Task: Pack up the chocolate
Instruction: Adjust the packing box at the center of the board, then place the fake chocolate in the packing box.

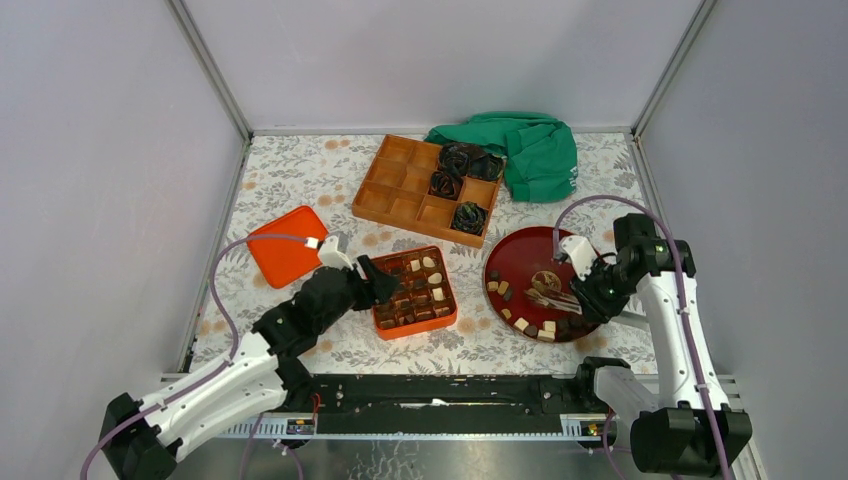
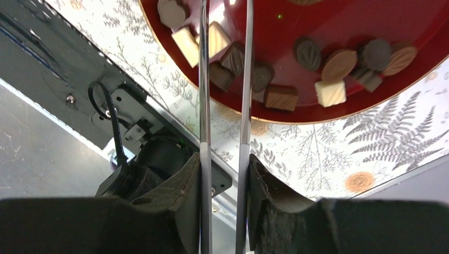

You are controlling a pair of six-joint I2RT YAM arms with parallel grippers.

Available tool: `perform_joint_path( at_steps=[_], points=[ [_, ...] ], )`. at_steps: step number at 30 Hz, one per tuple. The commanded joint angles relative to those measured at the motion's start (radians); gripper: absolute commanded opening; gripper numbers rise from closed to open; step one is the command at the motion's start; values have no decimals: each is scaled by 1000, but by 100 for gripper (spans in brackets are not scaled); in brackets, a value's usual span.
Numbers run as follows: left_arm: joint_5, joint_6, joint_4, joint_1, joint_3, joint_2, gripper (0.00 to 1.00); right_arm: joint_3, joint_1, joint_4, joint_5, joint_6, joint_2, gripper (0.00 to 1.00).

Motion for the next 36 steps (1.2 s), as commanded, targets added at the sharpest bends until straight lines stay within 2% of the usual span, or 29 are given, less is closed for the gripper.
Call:
perform_joint_path(
  at_steps=[1, 3, 10, 14, 19, 25, 27, 32, 36],
  points=[
    [-170, -109, -220, 4, 82, 76, 65, 75, -4, 29, -112, 2, -7, 0],
    [-201, -132, -274, 4, 113, 129, 61, 82, -4, 59, -166, -8, -1, 0],
    [-321, -159, -422, 3, 235, 315, 57, 88, -4, 149, -389, -37, 17, 0],
    [-335, -137, -422, 4, 255, 388, 53, 95, -2, 165, -462, -57, 36, 0],
    [-337, -86, -401, 4, 274, 503, 40, 138, 27, 150, -540, -91, 75, 0],
    [-314, -52, -386, 4, 313, 619, 15, 123, 226, 234, -551, -73, 85, 0],
    [-303, -52, -381, 5, 318, 621, 10, 127, 281, 249, -553, -72, 101, 0],
    [-313, -27, -353, 5, 306, 566, 1, 170, 386, 255, -550, -73, 171, 0],
    [-339, 28, -319, 5, 307, 504, 0, 210, 469, 259, -530, -81, 215, 0]
  ],
)
